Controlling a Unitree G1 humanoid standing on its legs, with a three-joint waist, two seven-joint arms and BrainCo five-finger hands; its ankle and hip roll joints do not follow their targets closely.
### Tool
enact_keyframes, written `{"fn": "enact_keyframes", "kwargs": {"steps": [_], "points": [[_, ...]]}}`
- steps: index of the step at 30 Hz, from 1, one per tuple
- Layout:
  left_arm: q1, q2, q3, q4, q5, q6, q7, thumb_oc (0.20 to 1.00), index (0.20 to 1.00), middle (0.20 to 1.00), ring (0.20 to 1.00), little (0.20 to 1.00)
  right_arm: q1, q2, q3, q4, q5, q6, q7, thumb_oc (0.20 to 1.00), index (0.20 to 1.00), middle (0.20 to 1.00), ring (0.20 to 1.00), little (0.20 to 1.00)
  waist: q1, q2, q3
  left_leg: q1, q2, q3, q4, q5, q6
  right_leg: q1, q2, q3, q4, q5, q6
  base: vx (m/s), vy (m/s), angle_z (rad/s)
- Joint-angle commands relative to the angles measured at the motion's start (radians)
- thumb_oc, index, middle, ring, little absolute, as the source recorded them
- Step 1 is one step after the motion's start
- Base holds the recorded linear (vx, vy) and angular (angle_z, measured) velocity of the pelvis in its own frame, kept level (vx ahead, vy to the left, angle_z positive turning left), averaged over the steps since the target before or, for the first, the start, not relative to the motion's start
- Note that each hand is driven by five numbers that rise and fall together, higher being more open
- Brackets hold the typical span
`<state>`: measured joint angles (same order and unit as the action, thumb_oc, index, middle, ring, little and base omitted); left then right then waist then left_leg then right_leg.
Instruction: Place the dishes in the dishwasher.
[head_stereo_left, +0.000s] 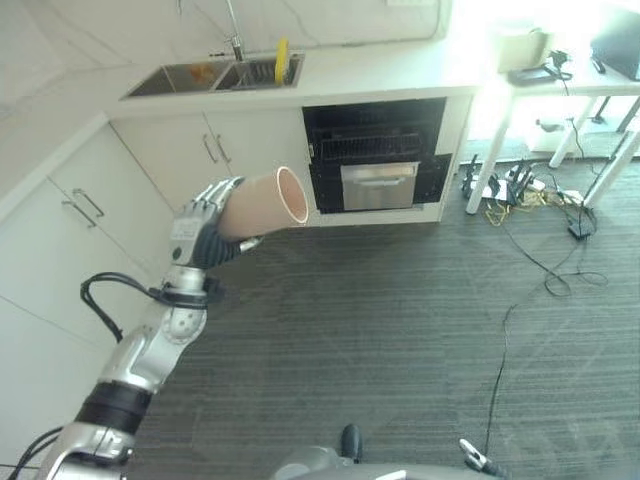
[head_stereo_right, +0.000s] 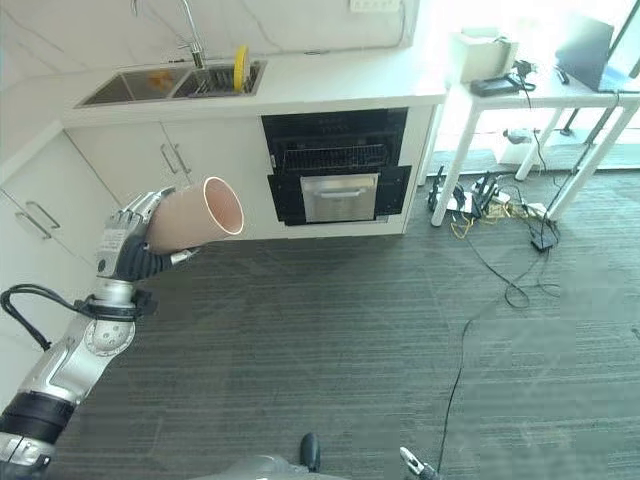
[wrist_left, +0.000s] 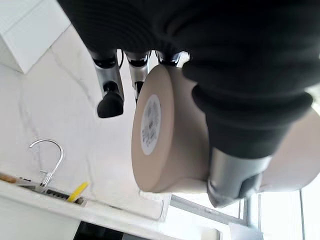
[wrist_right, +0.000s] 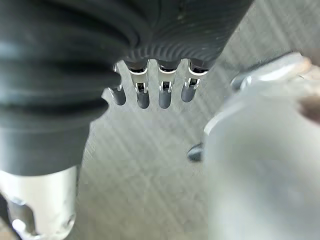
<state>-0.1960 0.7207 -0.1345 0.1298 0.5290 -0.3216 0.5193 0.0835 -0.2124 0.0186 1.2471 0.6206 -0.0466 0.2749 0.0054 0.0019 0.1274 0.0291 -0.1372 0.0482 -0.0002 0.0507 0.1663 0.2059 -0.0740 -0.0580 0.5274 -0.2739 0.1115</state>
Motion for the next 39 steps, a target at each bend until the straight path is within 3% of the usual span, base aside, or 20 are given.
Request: {"fn": "enact_keyframes", "kwargs": {"steps": [1,3,4,6,7,8,11,15,18,19,20,22,25,26,28,29,32,34,37,39], "points": [[-0.03,0.056,0.006,-0.051,-0.022,-0.003,0.016,0.2,0.2,0.2,0.2,0.2,-0.014,-0.022,-0.04,-0.025,0.016,-0.05,-0.023,1.0,1.0,1.0,1.0,1.0,0.014,0.045,-0.043,-0.067,0.122,0.031,0.068,-0.082,-0.112,-0.135,0.027,0.02,0.085,0.193,0.053,0.17,0.208,0.36],[-0.022,0.063,0.01,-0.043,-0.034,0.002,0.016,0.2,0.2,0.2,0.2,0.2,-0.006,-0.018,-0.041,-0.023,0.007,-0.053,-0.025,1.0,1.0,1.0,1.0,1.0,0.01,0.052,-0.039,-0.024,0.118,0.037,0.062,-0.098,-0.105,-0.236,0.001,-0.023,0.186,0.241,0.043,0.2,0.16,0.03],[-0.013,0.058,0.014,-0.041,-0.03,0.006,0.023,0.2,0.2,0.2,0.2,0.2,-0.005,-0.019,-0.037,-0.023,0.008,-0.052,-0.025,1.0,1.0,1.0,1.0,1.0,0.008,0.054,-0.032,0.0,0.117,0.047,0.057,-0.106,-0.107,-0.288,-0.03,-0.068,0.131,0.221,0.027,0.19,0.048,-0.23],[-0.014,0.057,0.008,-0.039,-0.029,0.007,0.029,0.2,0.2,0.2,0.2,0.2,-0.005,-0.025,-0.037,-0.026,0.022,-0.05,-0.032,1.0,1.0,1.0,1.0,1.0,-0.011,0.047,-0.021,0.035,0.107,0.044,0.042,-0.12,-0.113,-0.31,-0.046,-0.098,-0.013,0.21,0.019,0.22,-0.06,-0.42],[-0.019,0.055,0.004,-0.034,-0.026,0.005,0.033,0.2,0.2,0.2,0.2,0.2,-0.006,-0.029,-0.04,-0.025,0.032,-0.048,-0.031,1.0,1.0,1.0,1.0,1.0,-0.021,0.036,-0.015,0.053,0.096,0.036,0.036,-0.133,-0.117,-0.324,-0.072,-0.104,-0.127,0.238,0.025,0.43,-0.311,-0.11],[-0.022,0.05,0.006,-0.043,-0.016,0.019,0.037,0.2,0.2,0.2,0.2,0.2,-0.021,-0.037,-0.05,-0.025,0.042,-0.03,-0.034,1.0,1.0,1.0,1.0,1.0,-0.045,0.006,0.008,0.1,0.083,0.026,0.029,-0.185,-0.13,-0.349,-0.154,-0.106,-0.365,0.373,0.077,0.43,-0.341,0.33],[-0.014,0.053,0.016,-0.063,-0.019,0.035,0.034,0.2,0.2,0.2,0.2,0.2,-0.038,-0.038,-0.063,-0.02,0.025,-0.021,-0.042,1.0,1.0,1.0,1.0,1.0,-0.054,-0.001,0.019,0.139,0.09,0.028,0.018,-0.22,-0.132,-0.379,-0.194,-0.112,-0.45,0.46,0.109,0.38,-0.271,0.32],[0.031,0.043,0.053,-0.091,-0.023,0.039,0.015,0.2,0.2,0.2,0.2,0.2,-0.041,-0.028,-0.058,-0.03,0.017,-0.015,-0.053,1.0,1.0,1.0,1.0,1.0,-0.052,-0.001,-0.003,0.148,0.133,0.049,0.056,-0.248,-0.139,-0.343,-0.155,-0.118,-0.421,0.389,0.099,0.28,-0.289,0.12],[0.062,0.029,0.064,-0.114,-0.04,0.048,0.037,0.2,0.2,0.2,0.2,0.2,-0.05,-0.043,-0.04,-0.065,0.036,-0.007,-0.073,1.0,1.0,1.0,1.0,1.0,-0.063,0.006,-0.021,0.181,0.193,0.049,0.107,-0.273,-0.174,-0.337,-0.104,-0.107,-0.37,0.31,0.056,0.34,-0.307,0.05],[0.073,0.022,0.069,-0.116,-0.042,0.047,0.044,0.2,0.2,0.2,0.2,0.2,-0.054,-0.053,-0.034,-0.062,0.045,-0.007,-0.069,1.0,1.0,1.0,1.0,1.0,-0.062,0.005,-0.022,0.175,0.211,0.047,0.148,-0.264,-0.188,-0.327,-0.088,-0.106,-0.359,0.291,0.036,0.26,-0.263,0.05],[0.083,0.015,0.075,-0.123,-0.042,0.047,0.045,0.2,0.2,0.2,0.2,0.2,-0.055,-0.062,-0.033,-0.061,0.052,-0.008,-0.065,1.0,1.0,1.0,1.0,1.0,-0.055,0.003,-0.019,0.146,0.23,0.038,0.217,-0.222,-0.201,-0.307,-0.068,-0.104,-0.354,0.269,0.012,0.26,-0.314,0.04],[0.097,0.008,0.083,-0.13,-0.038,0.04,0.045,0.2,0.2,0.2,0.2,0.2,-0.052,-0.079,-0.036,-0.05,0.044,-0.028,-0.039,1.0,1.0,1.0,1.0,1.0,-0.041,-0.011,-0.007,0.041,0.248,0.03,0.433,-0.15,-0.212,-0.259,-0.043,-0.106,-0.346,0.23,-0.035,0.25,-0.343,-0.04],[0.091,0.007,0.078,-0.133,-0.047,0.033,0.038,0.2,0.2,0.2,0.2,0.2,-0.051,-0.09,-0.045,-0.038,0.047,-0.05,-0.038,1.0,1.0,1.0,1.0,1.0,-0.028,-0.016,0.01,-0.064,0.257,0.055,0.546,-0.129,-0.216,-0.215,-0.036,-0.121,-0.344,0.205,-0.058,0.18,-0.153,-0.07],[0.085,0.004,0.073,-0.132,-0.047,0.03,0.036,0.2,0.2,0.2,0.2,0.2,-0.051,-0.094,-0.055,-0.034,0.054,-0.051,-0.041,1.0,1.0,1.0,1.0,1.0,-0.023,-0.011,0.016,-0.083,0.248,0.058,0.528,-0.135,-0.214,-0.2,-0.031,-0.128,-0.345,0.196,-0.059,0.2,-0.004,-0.09],[0.076,0.002,0.065,-0.131,-0.044,0.025,0.034,0.2,0.2,0.2,0.2,0.2,-0.055,-0.096,-0.072,-0.026,0.058,-0.044,-0.047,1.0,1.0,1.0,1.0,1.0,-0.018,0.009,0.021,-0.068,0.251,0.087,0.372,-0.116,-0.225,-0.164,-0.008,-0.144,-0.358,0.172,-0.051,0.33,0.158,-0.12],[0.058,-0.005,0.047,-0.132,-0.04,0.037,0.043,0.2,0.2,0.2,0.2,0.2,-0.059,-0.1,-0.076,-0.023,0.065,-0.034,-0.057,1.0,1.0,1.0,1.0,1.0,-0.012,0.031,0.022,-0.071,0.274,0.084,0.163,-0.049,-0.257,-0.127,0.013,-0.14,-0.382,0.15,-0.041,0.4,0.306,-0.14],[0.049,-0.013,0.03,-0.125,-0.035,0.048,0.065,0.2,0.2,0.2,0.2,0.2,-0.048,-0.107,-0.088,-0.024,0.073,-0.027,-0.056,1.0,1.0,1.0,1.0,1.0,-0.003,0.051,0.024,-0.068,0.318,0.069,-0.015,0.069,-0.306,-0.071,0.017,-0.126,-0.419,0.129,-0.035,0.31,0.285,-0.05],[0.044,-0.015,0.03,-0.116,-0.038,0.045,0.07,0.2,0.2,0.2,0.2,0.2,-0.038,-0.111,-0.099,-0.016,0.07,-0.037,-0.047,1.0,1.0,1.0,1.0,1.0,-0.011,0.057,0.023,-0.065,0.338,0.087,-0.026,0.081,-0.311,-0.061,0.006,-0.129,-0.424,0.124,-0.031,0.21,0.331,-0.46],[0.042,-0.01,0.039,-0.094,-0.052,0.023,0.07,0.2,0.2,0.2,0.2,0.2,-0.028,-0.112,-0.111,-0.014,0.065,-0.051,-0.053,1.0,1.0,1.0,1.0,1.0,-0.025,0.064,0.018,-0.05,0.341,0.099,0.008,0.038,-0.306,-0.064,-0.037,-0.136,-0.404,0.118,-0.01,0.23,0.422,-0.42],[0.026,-0.006,0.028,-0.085,-0.056,0.019,0.06,0.2,0.2,0.2,0.2,0.2,-0.018,-0.103,-0.135,-0.018,0.084,-0.049,-0.058,1.0,1.0,1.0,1.0,1.0,-0.027,0.057,0.013,-0.046,0.321,0.113,0.034,0.01,-0.297,-0.05,-0.081,-0.151,-0.4,0.127,0.02,0.24,0.447,-0.16]]}}
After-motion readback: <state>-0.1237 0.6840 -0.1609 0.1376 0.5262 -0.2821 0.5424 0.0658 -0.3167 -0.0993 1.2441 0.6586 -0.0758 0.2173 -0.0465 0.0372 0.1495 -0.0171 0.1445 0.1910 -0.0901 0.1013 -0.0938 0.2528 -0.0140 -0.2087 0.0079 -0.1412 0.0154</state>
